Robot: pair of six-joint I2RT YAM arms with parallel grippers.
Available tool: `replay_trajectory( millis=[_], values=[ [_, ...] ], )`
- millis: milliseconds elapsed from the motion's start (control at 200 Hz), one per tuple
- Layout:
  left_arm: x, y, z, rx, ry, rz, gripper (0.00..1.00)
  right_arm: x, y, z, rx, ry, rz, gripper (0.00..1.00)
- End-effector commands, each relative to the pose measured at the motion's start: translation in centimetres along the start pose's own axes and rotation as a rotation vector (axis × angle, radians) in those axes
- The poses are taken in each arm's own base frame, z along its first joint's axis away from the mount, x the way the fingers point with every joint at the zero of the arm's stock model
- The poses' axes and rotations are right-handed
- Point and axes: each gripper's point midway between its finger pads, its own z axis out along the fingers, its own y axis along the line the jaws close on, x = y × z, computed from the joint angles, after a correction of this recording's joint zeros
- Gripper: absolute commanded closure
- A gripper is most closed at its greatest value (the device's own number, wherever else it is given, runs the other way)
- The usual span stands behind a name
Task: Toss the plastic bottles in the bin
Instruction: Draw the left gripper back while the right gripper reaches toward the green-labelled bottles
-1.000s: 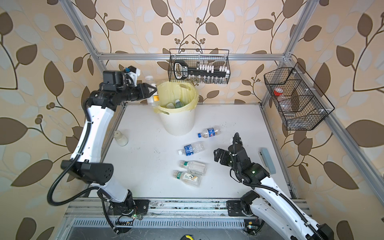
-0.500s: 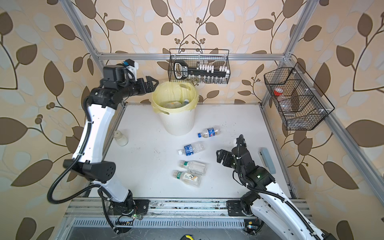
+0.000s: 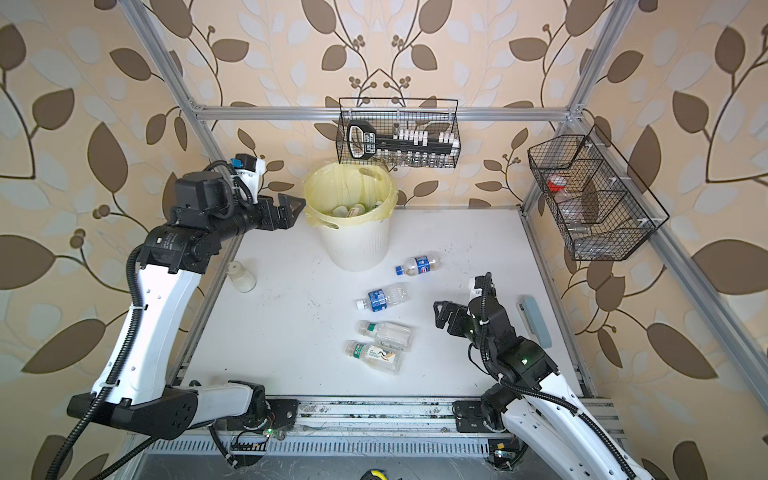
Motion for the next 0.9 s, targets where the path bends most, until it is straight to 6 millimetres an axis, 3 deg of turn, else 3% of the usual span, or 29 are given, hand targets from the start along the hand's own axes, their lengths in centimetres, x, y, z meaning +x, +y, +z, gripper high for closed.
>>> replay_trajectory(
  millis=[0,420,895],
  values=[
    [0.7,-1.8,-1.5,0.085,-0.019,0.077,0.01,0.3,0.4,-0.6,-0.007,0.020,-0.085,0.00],
    [8.9,1.2,-0.4,-0.010,0.195,0.123,0.01,2.6,2.9,0.1,-0.028,0.049,-0.285,0.00],
    [16.3,3.2,0.3,-0.034,0.291,0.205,0.01,5.2,5.7,1.5,-0.051,0.065,-0.366,0.00]
  ],
)
